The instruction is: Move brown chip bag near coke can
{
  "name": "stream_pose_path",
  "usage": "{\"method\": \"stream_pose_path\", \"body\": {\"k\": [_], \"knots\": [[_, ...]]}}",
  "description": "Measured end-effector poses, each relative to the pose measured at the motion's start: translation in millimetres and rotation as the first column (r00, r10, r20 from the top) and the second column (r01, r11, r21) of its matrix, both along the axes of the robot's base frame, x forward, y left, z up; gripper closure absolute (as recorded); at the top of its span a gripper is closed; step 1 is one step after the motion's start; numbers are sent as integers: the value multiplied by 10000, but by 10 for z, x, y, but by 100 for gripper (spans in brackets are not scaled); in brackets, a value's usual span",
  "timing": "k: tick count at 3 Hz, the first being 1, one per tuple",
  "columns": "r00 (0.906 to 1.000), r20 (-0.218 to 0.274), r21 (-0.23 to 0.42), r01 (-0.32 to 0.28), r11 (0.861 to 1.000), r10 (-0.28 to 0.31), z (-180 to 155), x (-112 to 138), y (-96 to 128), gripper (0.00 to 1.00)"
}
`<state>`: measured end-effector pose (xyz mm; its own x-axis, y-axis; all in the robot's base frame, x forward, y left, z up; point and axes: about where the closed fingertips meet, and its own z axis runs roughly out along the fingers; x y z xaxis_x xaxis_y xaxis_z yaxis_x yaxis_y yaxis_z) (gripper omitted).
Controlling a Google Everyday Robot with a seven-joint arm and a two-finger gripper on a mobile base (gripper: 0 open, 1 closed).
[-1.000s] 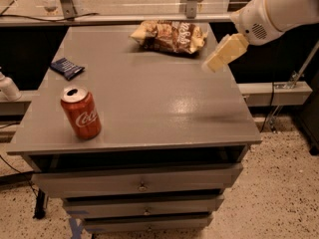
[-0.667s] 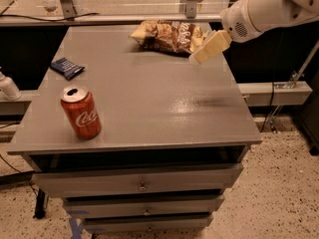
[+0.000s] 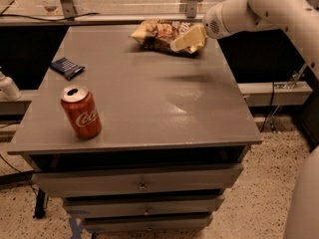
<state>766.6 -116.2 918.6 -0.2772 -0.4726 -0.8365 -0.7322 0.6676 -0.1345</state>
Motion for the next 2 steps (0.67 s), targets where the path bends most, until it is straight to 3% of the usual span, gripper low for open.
{"method": "stream_pose_path", "body": {"k": [1, 2], "knots": [[9988, -125, 806, 488, 9956, -479, -117, 406, 116, 0], [9968, -305, 1195, 767, 9899, -736, -243, 717, 199, 0]]}}
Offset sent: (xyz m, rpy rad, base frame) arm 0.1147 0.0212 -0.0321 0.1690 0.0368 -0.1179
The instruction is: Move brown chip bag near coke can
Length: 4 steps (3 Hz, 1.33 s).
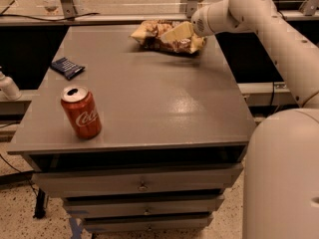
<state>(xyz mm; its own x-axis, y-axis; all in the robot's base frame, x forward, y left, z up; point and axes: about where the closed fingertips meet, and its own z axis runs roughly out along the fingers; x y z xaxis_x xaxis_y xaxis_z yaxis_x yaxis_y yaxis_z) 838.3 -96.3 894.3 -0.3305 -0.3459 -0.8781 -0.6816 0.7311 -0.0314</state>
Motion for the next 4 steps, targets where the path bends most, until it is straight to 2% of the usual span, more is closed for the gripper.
{"method": "stream_pose_path", "body": {"k": [1, 2, 4], "knots": [[9995, -288, -191, -153, 9997, 148, -205, 159, 111, 18], [9972, -676, -445, -351, 9984, 320, -413, 160, 161, 42], [9963, -794, -500, -366, 9981, 326, -446, 137, 145, 87]]}}
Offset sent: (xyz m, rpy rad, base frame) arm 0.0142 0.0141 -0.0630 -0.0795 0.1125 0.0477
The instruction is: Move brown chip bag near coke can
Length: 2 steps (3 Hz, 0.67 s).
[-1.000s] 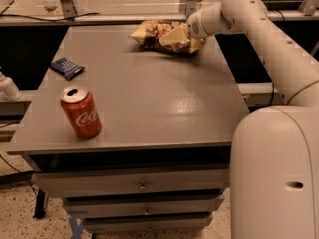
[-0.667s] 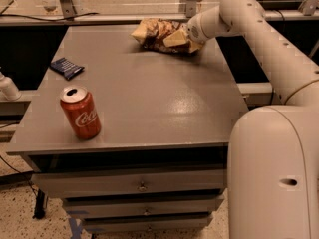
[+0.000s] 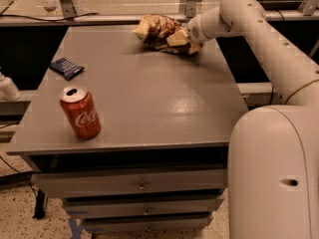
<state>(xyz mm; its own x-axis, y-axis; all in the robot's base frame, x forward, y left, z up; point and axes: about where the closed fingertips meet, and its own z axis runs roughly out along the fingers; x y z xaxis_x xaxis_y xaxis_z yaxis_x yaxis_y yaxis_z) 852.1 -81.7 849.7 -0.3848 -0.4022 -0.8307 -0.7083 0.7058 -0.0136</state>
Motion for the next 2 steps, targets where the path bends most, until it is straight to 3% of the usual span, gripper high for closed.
{"method": "stream_pose_path", "body": {"k": [1, 2], "knots": [[10000, 0, 0, 0, 10000, 0, 23, 0, 0, 100], [10000, 0, 0, 0, 10000, 0, 28, 0, 0, 100]]}}
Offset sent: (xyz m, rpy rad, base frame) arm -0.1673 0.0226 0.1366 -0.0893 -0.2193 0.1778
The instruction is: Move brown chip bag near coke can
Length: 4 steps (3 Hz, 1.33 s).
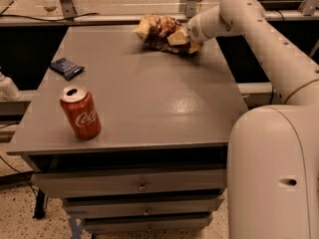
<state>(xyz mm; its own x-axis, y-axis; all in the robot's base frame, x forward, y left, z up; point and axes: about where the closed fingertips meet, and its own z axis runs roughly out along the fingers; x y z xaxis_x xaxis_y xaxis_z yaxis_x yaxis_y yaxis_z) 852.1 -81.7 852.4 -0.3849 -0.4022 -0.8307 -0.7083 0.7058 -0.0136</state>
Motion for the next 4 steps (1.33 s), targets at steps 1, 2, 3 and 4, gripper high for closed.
{"method": "stream_pose_path", "body": {"k": [1, 2, 3, 4], "knots": [[10000, -1, -1, -2, 10000, 2, 17, 0, 1, 100], [10000, -2, -1, -3, 10000, 3, 19, 0, 2, 100], [10000, -2, -1, -4, 10000, 4, 20, 0, 2, 100], [10000, -1, -1, -4, 10000, 4, 23, 0, 2, 100]]}}
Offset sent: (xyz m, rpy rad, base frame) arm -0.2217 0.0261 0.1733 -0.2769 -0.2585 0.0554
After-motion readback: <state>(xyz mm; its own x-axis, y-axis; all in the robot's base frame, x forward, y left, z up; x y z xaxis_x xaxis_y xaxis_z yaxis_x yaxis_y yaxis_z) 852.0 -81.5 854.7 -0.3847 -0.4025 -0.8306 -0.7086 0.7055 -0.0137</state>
